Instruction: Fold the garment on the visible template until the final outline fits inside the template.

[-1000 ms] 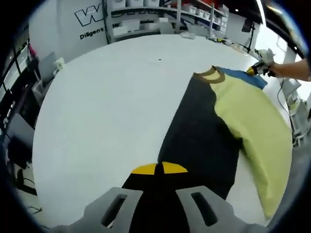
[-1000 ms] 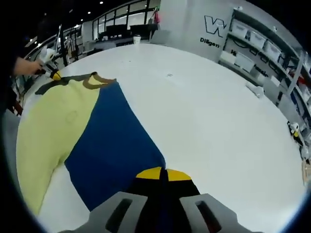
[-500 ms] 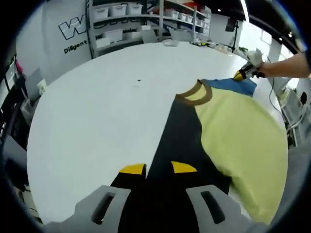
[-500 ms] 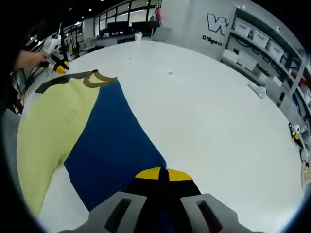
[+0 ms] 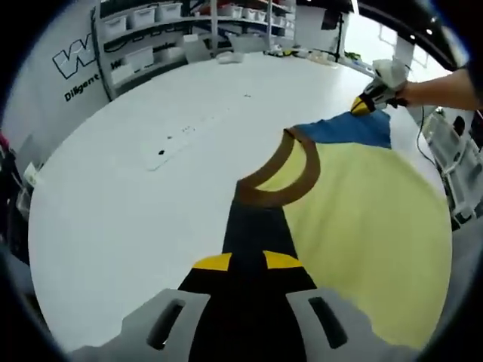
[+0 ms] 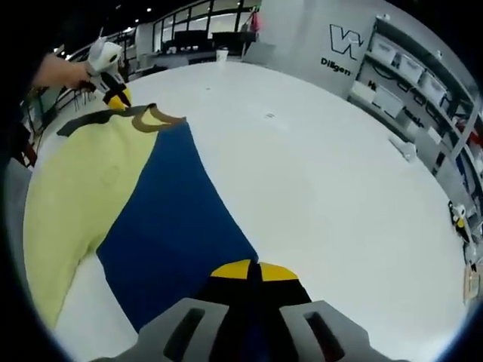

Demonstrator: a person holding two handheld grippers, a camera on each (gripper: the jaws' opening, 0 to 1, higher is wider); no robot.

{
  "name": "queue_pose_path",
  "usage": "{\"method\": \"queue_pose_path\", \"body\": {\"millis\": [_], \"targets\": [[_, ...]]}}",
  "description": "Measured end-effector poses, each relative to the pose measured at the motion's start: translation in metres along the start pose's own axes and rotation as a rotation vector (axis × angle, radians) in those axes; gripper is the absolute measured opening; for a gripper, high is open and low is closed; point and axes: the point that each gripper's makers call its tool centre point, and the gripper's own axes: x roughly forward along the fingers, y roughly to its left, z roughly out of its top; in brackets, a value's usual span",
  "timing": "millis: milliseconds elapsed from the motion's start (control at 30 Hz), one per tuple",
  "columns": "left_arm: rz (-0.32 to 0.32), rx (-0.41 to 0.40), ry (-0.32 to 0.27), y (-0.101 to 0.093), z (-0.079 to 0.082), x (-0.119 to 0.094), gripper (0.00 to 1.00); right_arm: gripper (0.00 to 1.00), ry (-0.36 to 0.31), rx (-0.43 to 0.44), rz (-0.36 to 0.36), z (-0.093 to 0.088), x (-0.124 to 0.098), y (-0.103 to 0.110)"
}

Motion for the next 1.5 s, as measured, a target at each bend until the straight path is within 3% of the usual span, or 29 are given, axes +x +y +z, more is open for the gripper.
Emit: {"method": "queue_pose_path", "body": {"millis": [133,500,600,733,933,1067,1333,1500], "targets": [[0.01,-0.006,-0.01,0.005,0.002,0.0,0.06,0.0,-0.009,0.002,0.0,0.002,0.002,-0.002],[0.134,-0.014,-0.053,0.029,0.014,0.008,0.05,0.0,-0.029,-0.007,-0.023,0.006,0.005,-0.004],[0.137,0.018,-0.058,0.028,0.018,0.007,0.1,0.0,-0.031,0.007,-0.027,0.007,0.006,-0.005],[0.128,-0.005,-0.053,0.031,0.008,-0.004,0.29,0.0,-0.021,-0.008,-0.041,0.007,0.005,-0.006],[0.152,-0.049,-0.039,0.043,-0.039,-0.051,0.3,0.06,-0.073,-0.019,-0.023,0.014,-0.008,0.006],[0.188,-0.106,-0.028,0.039,-0.081,-0.091,0.32,0.09,-0.106,-0.03,-0.005,0.012,-0.019,0.018],[0.261,-0.216,0.039,0.028,-0.171,-0.151,0.36,0.11,-0.11,-0.037,0.028,-0.008,-0.036,0.044],[0.281,-0.26,0.08,0.02,-0.212,-0.175,0.36,0.12,-0.102,-0.02,0.022,-0.019,-0.046,0.048]]}}
